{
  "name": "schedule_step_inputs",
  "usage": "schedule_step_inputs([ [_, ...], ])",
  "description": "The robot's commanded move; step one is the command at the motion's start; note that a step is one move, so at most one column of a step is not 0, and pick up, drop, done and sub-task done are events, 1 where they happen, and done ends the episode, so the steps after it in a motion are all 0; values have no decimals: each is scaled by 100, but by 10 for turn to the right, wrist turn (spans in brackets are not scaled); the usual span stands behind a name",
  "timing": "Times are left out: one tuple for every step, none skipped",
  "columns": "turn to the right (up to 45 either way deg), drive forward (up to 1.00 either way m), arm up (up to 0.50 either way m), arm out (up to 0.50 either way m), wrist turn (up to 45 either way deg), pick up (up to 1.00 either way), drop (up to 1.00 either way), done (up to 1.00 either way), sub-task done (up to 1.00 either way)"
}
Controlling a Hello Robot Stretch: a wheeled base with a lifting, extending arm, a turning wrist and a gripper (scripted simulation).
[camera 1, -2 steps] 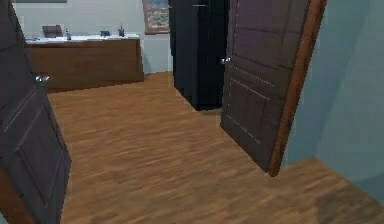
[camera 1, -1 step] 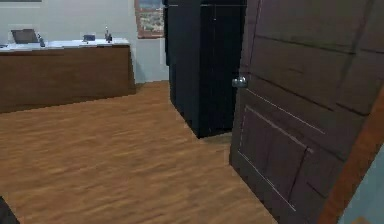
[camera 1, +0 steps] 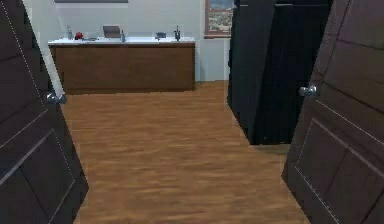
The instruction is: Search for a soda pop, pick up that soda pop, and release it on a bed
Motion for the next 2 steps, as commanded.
schedule_step_inputs([
  [0,100,0,0,0,0,0,0,0],
  [0,100,0,0,0,0,0,0,0],
])
